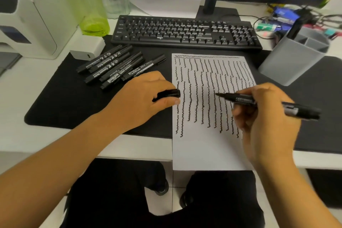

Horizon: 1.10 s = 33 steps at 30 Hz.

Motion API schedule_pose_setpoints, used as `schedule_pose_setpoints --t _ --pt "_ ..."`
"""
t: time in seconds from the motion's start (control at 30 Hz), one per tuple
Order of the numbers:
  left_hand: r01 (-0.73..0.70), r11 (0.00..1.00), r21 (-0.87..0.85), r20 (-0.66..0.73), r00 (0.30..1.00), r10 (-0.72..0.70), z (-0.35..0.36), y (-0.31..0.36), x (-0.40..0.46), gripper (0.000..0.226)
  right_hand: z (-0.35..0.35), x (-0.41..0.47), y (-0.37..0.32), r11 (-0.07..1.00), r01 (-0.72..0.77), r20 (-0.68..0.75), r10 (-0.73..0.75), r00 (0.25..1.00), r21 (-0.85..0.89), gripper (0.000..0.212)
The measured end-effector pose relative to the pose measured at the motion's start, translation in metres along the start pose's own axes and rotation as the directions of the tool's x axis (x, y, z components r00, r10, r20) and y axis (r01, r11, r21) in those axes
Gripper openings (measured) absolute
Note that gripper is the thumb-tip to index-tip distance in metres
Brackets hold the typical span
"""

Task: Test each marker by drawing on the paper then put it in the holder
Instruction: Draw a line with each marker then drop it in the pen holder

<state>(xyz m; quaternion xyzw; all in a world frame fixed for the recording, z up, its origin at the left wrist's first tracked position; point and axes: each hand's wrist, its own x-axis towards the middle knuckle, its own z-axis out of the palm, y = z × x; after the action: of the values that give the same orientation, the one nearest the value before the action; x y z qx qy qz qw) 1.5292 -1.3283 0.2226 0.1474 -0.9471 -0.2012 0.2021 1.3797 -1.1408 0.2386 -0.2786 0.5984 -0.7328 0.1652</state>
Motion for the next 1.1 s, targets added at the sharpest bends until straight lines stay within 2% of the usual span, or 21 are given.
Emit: schedule_pose_setpoints --t 0.07,0.23,0.37,0.6,0.73,0.8,0.93,1.1 --pt "-0.049 0.999 -0.022 -0.033 0.998 0.048 -0.008 0.007 -0.002 0.04 -0.001 0.002 -0.008 0.999 -0.04 -0.021 0.04 0.999 0.015 0.025" --pt "-0.176 0.984 -0.015 -0.04 0.984 0.175 -0.021 0.029 -0.007 0.04 0.008 -0.007 -0.017 0.999 -0.017 0.119 0.022 0.993 -0.043 0.023" --pt "-0.217 0.976 -0.023 -0.031 0.976 0.216 -0.028 0.044 -0.01 0.039 0.011 -0.017 -0.019 0.998 0.005 0.162 0.006 0.987 -0.066 0.022" --pt "-0.239 0.971 0.003 0.001 0.971 0.239 -0.037 0.058 -0.014 0.04 0.004 -0.03 -0.027 0.998 0.056 0.173 -0.056 0.983 0.005 0.023" --pt "-0.281 0.96 0.01 0.079 0.957 0.279 -0.037 0.071 -0.015 0.038 0.009 -0.036 -0.028 0.999 0.046 0.295 -0.037 0.955 -0.025 0.019" --pt "-0.251 0.967 -0.041 0.156 0.954 0.254 -0.039 0.077 -0.015 0.04 0.007 -0.036 -0.028 0.998 0.061 0.351 -0.057 0.935 0.001 0.019" --pt "-0.131 0.968 -0.216 0.304 0.933 0.194 -0.05 0.085 -0.01 0.042 0.0 -0.032 -0.028 0.977 0.189 0.479 -0.211 0.852 0.094 0.017" --pt "-0.033 0.938 -0.345 0.433 0.881 0.19 -0.061 0.091 0.002 0.03 0.004 -0.031 -0.027 0.945 0.301 0.477 -0.323 0.818 0.126 0.009"
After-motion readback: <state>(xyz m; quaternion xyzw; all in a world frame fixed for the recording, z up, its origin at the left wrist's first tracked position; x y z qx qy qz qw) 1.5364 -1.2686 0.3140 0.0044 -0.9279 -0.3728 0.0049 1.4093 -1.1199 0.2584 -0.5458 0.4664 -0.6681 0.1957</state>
